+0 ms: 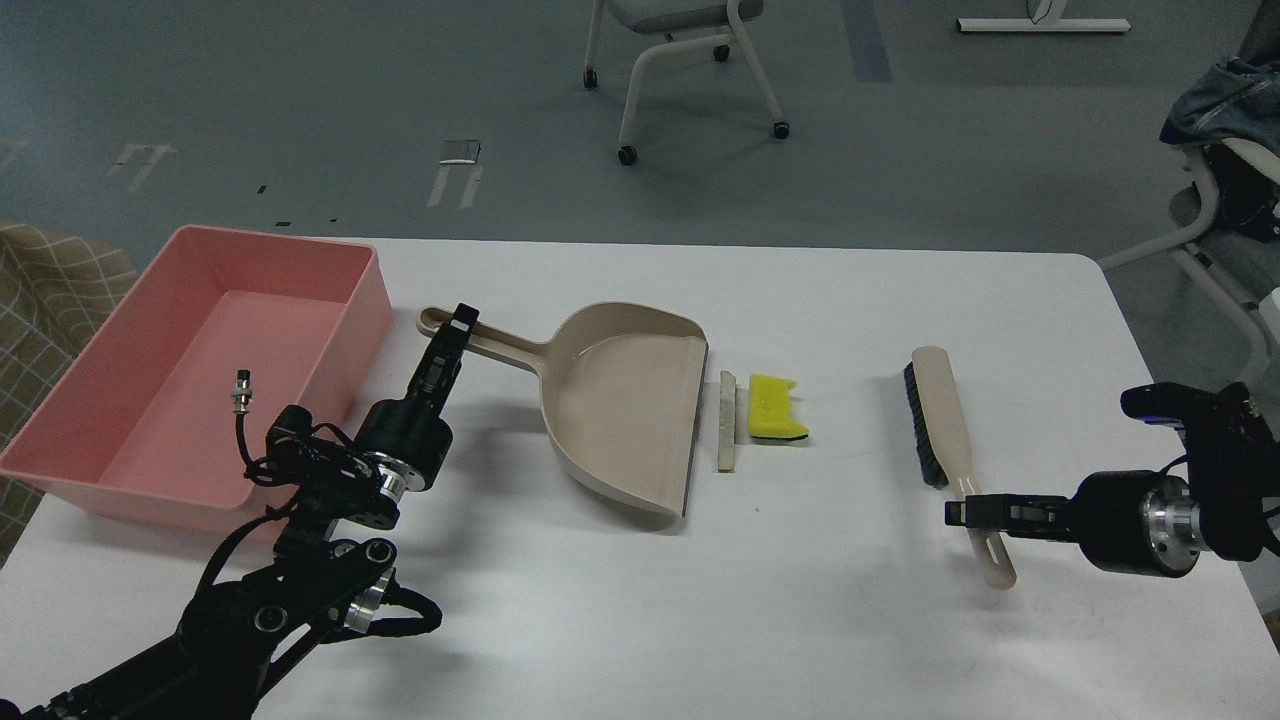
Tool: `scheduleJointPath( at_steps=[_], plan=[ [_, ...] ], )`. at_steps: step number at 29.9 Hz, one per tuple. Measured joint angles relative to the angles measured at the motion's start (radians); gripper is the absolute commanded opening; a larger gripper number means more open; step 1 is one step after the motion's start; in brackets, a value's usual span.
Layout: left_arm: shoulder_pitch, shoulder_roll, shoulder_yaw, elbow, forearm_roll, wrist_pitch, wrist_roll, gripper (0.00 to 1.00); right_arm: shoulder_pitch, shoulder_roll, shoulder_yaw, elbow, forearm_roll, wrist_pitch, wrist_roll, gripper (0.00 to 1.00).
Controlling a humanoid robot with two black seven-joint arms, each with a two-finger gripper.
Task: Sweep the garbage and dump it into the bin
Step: 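Grasp the wooden brush handle with the right gripper, then sweep the yellow sponge and white stick into the dustpan with the brush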
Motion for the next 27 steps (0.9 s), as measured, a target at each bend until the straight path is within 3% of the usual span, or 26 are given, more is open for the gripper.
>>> scheduleJointPath(
  at_steps=[8, 12, 15, 27],
  plan=[
    [0.000, 0.000, 0.000, 0.000, 0.000, 0.000, 0.000, 0.00, -0.002, 0.000, -0.002, 0.000, 0.000, 0.000, -0.002, 0.28],
    [0.000, -0.001, 0.000, 0.000, 0.000, 0.000, 0.000, 0.00, -0.004, 0.000, -0.002, 0.000, 0.000, 0.000, -0.008, 0.09],
    [0.000, 0.000, 0.000, 0.000, 0.000, 0.000, -0.001, 0.00, -0.004, 0.000, -0.002, 0.000, 0.000, 0.000, -0.010, 0.03],
    [0.001, 0.000, 0.003, 0.000, 0.002, 0.000, -0.001, 0.00, 0.014, -0.002, 0.001, 0.001, 0.002, 0.000, -0.024, 0.00]
  ],
)
